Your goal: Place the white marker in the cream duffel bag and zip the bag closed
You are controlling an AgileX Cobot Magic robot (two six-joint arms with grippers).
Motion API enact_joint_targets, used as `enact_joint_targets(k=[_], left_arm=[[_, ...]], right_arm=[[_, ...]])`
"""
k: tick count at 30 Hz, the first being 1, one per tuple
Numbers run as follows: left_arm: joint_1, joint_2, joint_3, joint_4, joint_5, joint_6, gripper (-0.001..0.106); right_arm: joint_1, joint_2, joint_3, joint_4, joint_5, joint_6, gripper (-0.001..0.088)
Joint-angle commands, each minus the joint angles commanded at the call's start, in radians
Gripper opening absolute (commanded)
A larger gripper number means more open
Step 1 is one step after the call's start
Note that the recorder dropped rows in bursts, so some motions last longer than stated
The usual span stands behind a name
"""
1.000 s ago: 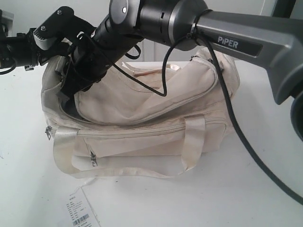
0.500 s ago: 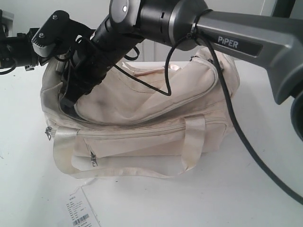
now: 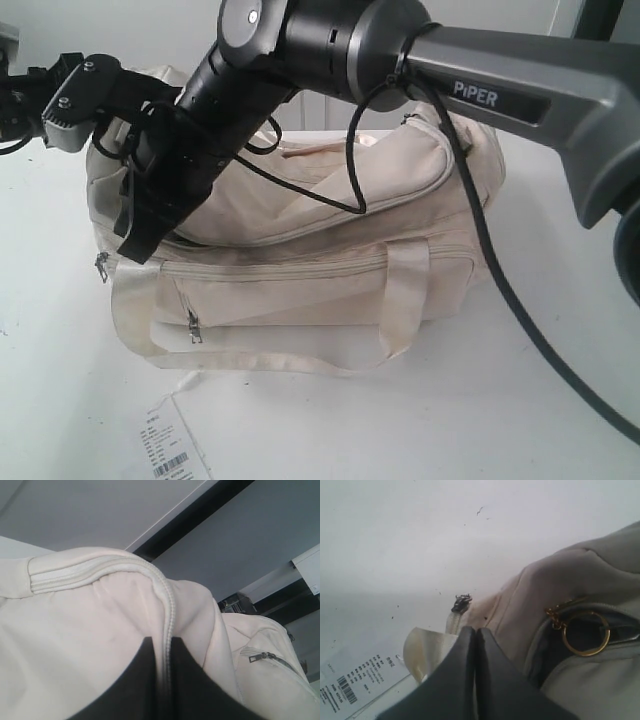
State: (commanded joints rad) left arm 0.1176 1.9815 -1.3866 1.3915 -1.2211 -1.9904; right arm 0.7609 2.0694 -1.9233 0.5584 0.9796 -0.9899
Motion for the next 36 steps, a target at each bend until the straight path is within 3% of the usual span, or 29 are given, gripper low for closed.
enact_joint_targets(k=[7, 10, 13, 16, 18, 26, 31, 33, 36], left_arm=[[0.000, 0.000, 0.000, 0.000, 0.000, 0.000, 0.000], [0.000, 0.000, 0.000, 0.000, 0.000, 0.000, 0.000], [0.000, 0.000, 0.000, 0.000, 0.000, 0.000, 0.000], [0.000, 0.000, 0.000, 0.000, 0.000, 0.002, 0.000], [0.000, 0.000, 0.000, 0.000, 0.000, 0.002, 0.000], [0.000, 0.000, 0.000, 0.000, 0.000, 0.002, 0.000], [0.000, 0.000, 0.000, 0.000, 0.000, 0.002, 0.000], [0.000, 0.000, 0.000, 0.000, 0.000, 0.002, 0.000], [0.000, 0.000, 0.000, 0.000, 0.000, 0.002, 0.000]], right_arm=[[0.000, -0.007, 0.000, -0.011, 0.017, 0.000, 0.0000], [0.000, -0.011, 0.000, -0.050, -0.141, 0.199, 0.0025], [0.000, -0.002, 0.000, -0.139, -0.175, 0.342, 0.0182], [0.000, 0.018, 0.000, -0.146, -0.155, 0.364, 0.0406], [0.006, 0.035, 0.000, -0.152, -0.164, 0.354, 0.0468], [0.006, 0.076, 0.000, -0.098, -0.205, 0.339, 0.0468], [0.006, 0.106, 0.000, -0.014, -0.289, 0.339, 0.0422], [0.006, 0.107, 0.000, -0.003, -0.299, 0.339, 0.0355], [0.006, 0.103, 0.000, -0.008, -0.300, 0.339, 0.0102]])
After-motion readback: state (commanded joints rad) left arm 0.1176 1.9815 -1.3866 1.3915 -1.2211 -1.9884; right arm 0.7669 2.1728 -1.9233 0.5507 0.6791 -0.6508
